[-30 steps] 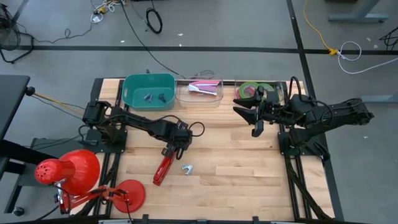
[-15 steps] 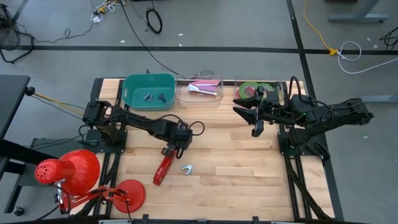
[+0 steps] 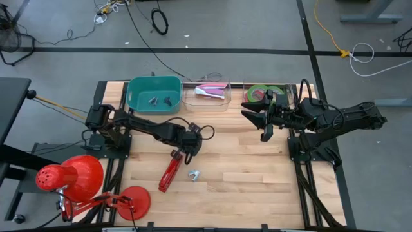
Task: Pick and place Stapler, Stapler remover, tape
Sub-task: Put the sky blue staple remover into the blue bin
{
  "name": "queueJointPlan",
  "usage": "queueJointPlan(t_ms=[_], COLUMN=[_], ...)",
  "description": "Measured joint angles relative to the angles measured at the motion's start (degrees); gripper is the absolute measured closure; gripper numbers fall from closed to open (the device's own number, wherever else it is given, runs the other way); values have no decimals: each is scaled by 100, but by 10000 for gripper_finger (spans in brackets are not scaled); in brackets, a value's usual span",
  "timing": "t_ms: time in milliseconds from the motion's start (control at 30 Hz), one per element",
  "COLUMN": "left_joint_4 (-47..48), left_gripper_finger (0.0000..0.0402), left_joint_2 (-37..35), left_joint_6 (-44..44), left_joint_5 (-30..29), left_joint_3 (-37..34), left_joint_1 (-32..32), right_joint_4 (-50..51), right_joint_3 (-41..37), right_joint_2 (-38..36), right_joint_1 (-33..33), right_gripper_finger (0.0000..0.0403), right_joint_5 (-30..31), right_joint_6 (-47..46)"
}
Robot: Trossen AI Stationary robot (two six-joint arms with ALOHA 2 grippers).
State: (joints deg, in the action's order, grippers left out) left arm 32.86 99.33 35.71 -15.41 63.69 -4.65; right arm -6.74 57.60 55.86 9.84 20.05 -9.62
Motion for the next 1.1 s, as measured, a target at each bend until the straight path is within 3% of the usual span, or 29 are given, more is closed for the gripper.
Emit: queueJointPlan(t_ms=[300,500,700,1100], left_joint_4=[-15,-20,-13,-11], left_gripper_finger=[275,276,276,276], left_joint_2=[0,0,0,0], left_joint_6=[-397,394,971,2106], left_joint_5=[15,387,1366,2169], left_joint_3=[306,327,327,327], left_joint_1=[268,432,661,1017], right_joint_4=[-2,-2,0,0], right_joint_3=[0,0,0,0], right_joint_2=[0,0,0,0], right_joint_1=[1,1,1,1], right_gripper_finger=[257,257,257,257], right_joint_5=[2,4,4,3], right_joint_6=[-1,1,1,1])
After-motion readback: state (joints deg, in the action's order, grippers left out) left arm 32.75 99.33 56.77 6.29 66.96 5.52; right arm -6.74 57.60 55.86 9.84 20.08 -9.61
